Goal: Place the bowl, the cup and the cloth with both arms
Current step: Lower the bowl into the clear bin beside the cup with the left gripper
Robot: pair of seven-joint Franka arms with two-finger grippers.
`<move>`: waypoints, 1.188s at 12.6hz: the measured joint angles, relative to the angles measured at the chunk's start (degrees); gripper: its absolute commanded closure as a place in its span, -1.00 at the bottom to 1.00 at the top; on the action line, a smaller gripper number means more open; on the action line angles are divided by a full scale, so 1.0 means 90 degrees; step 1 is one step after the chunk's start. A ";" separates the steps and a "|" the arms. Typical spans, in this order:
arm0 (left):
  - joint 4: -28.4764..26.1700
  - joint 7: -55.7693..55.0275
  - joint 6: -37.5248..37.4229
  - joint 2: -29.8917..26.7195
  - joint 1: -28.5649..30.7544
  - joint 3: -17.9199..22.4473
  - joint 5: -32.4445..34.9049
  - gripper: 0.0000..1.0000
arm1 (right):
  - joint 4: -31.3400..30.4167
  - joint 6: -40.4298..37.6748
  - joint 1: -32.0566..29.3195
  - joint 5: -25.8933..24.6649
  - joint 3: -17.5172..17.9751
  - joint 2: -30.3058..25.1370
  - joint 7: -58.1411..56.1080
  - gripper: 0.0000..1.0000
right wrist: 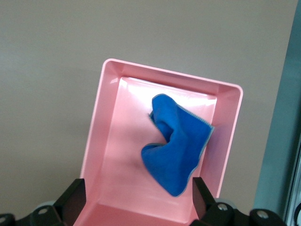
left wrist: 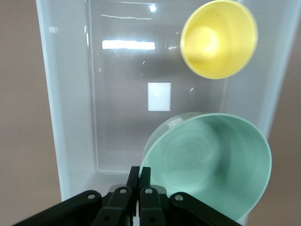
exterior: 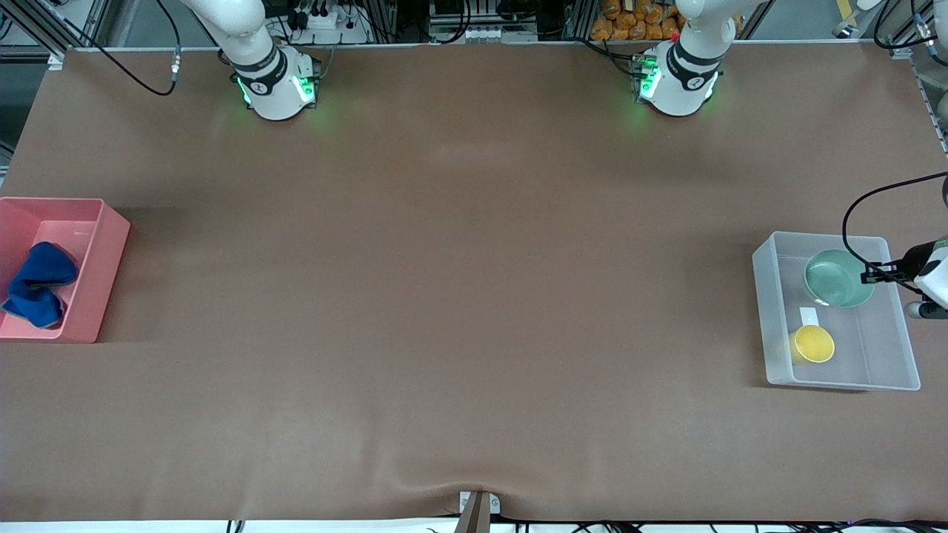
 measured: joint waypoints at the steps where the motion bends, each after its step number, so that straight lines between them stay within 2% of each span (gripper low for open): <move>1: -0.0026 0.0071 0.0202 0.0122 0.0072 0.0002 0.0000 1.00 | 0.0000 -0.0227 0.0022 -0.0001 0.0000 -0.0106 0.0253 -1.00; 5: -0.0319 0.0143 0.1077 0.0507 0.0166 -0.0001 0.0001 1.00 | 0.0002 -0.0979 0.0162 -0.0128 0.0008 -0.0614 0.1169 -1.00; 9: -0.0687 0.0185 0.1593 0.0619 0.0173 -0.0001 0.0001 1.00 | 0.0010 -0.1699 0.0768 -0.0158 0.0049 -0.1296 0.2222 -1.00; 10: -0.0724 0.0321 0.1696 0.0664 0.0178 0.0000 0.0001 0.58 | 0.0009 -0.1859 0.0902 -0.0151 0.0056 -0.1465 0.2413 -1.00; 12: -0.0720 0.0624 0.1795 0.0705 0.0206 0.0004 0.0001 -0.08 | 0.0009 -0.2250 0.1231 -0.0142 0.0066 -0.1755 0.3105 -1.00; 14: -0.0696 0.0732 0.1815 0.0706 0.0196 0.0003 0.0001 -0.83 | 0.0008 -0.2690 0.1769 -0.0135 0.0078 -0.2069 0.3884 -1.00; 15: -0.0648 0.0736 0.1819 0.0706 0.0172 -0.0005 0.0002 -1.00 | 0.0007 -0.2831 0.2104 -0.0132 0.0085 -0.2227 0.4344 -1.00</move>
